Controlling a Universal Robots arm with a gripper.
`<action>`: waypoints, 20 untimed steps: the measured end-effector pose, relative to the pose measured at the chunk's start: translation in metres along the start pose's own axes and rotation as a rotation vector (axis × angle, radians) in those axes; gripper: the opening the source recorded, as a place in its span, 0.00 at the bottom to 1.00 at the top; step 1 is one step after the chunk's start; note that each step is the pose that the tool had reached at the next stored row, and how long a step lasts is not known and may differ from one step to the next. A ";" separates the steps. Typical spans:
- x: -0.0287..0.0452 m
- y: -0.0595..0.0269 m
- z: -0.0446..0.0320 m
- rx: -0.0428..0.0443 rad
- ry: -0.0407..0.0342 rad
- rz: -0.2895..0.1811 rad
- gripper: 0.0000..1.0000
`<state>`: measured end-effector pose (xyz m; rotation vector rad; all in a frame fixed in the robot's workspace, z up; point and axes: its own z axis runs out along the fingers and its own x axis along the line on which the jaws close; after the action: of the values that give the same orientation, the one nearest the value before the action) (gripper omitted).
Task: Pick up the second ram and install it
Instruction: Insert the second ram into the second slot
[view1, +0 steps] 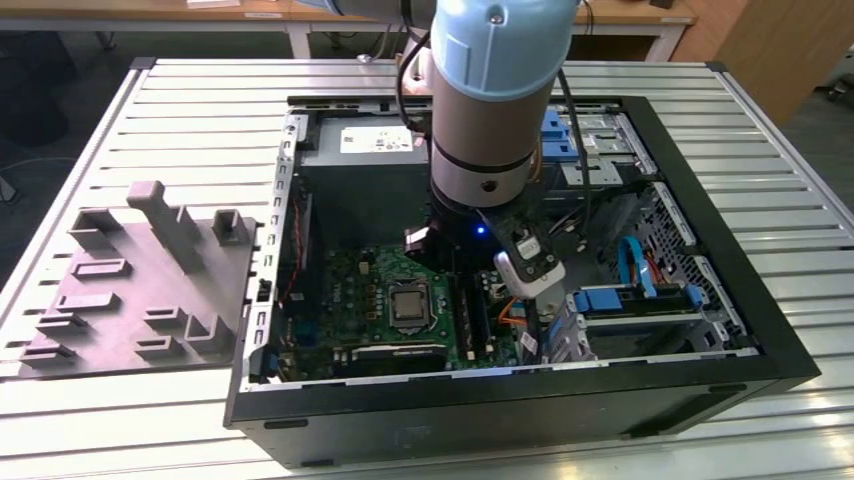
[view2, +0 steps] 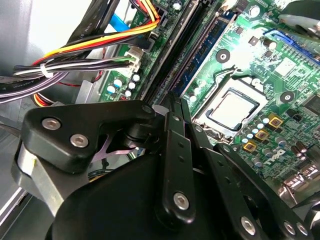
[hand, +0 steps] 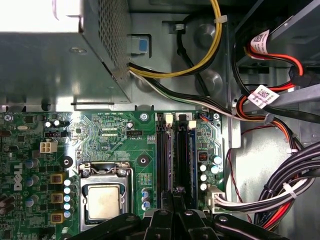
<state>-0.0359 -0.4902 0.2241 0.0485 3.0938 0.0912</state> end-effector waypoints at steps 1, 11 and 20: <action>0.0000 -0.0002 0.0000 0.0001 0.0000 0.000 0.11; 0.0001 -0.0004 0.0014 0.0003 0.0001 0.000 0.11; 0.0001 -0.0005 0.0021 0.0002 0.0000 0.000 0.11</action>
<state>-0.0360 -0.4905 0.2219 0.0485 3.0938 0.0909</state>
